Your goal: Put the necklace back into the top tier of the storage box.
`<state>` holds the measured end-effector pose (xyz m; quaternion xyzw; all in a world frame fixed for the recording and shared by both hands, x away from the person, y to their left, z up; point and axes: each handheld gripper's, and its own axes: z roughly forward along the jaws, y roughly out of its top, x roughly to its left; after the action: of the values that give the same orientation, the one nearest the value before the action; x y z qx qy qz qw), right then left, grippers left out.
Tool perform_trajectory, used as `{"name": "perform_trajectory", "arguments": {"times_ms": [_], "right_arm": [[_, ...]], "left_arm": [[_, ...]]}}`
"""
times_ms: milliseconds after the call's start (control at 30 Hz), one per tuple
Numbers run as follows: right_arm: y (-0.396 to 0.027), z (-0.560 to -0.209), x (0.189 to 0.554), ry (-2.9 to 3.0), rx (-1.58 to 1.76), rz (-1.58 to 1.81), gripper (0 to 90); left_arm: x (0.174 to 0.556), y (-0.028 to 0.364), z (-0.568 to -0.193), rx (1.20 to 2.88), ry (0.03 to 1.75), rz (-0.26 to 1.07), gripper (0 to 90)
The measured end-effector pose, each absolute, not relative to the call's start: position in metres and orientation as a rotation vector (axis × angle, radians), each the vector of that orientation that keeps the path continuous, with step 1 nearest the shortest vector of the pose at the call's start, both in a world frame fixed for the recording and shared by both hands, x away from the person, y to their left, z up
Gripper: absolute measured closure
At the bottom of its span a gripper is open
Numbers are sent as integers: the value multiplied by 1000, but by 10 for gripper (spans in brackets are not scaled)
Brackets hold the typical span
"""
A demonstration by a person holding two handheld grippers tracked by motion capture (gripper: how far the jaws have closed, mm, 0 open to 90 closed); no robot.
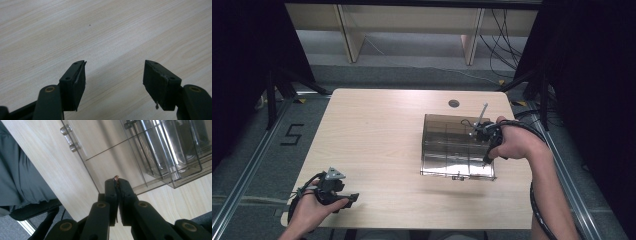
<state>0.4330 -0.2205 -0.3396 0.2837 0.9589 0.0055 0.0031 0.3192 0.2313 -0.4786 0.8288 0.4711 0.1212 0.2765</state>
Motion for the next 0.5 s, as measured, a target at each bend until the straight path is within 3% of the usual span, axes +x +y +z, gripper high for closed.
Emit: {"name": "perform_trajectory", "arguments": {"times_ms": [500], "right_arm": [[-218,-350,441,3024,882,31,870]], "left_arm": [[319,231,-479,2214,1269,327,343]]}}
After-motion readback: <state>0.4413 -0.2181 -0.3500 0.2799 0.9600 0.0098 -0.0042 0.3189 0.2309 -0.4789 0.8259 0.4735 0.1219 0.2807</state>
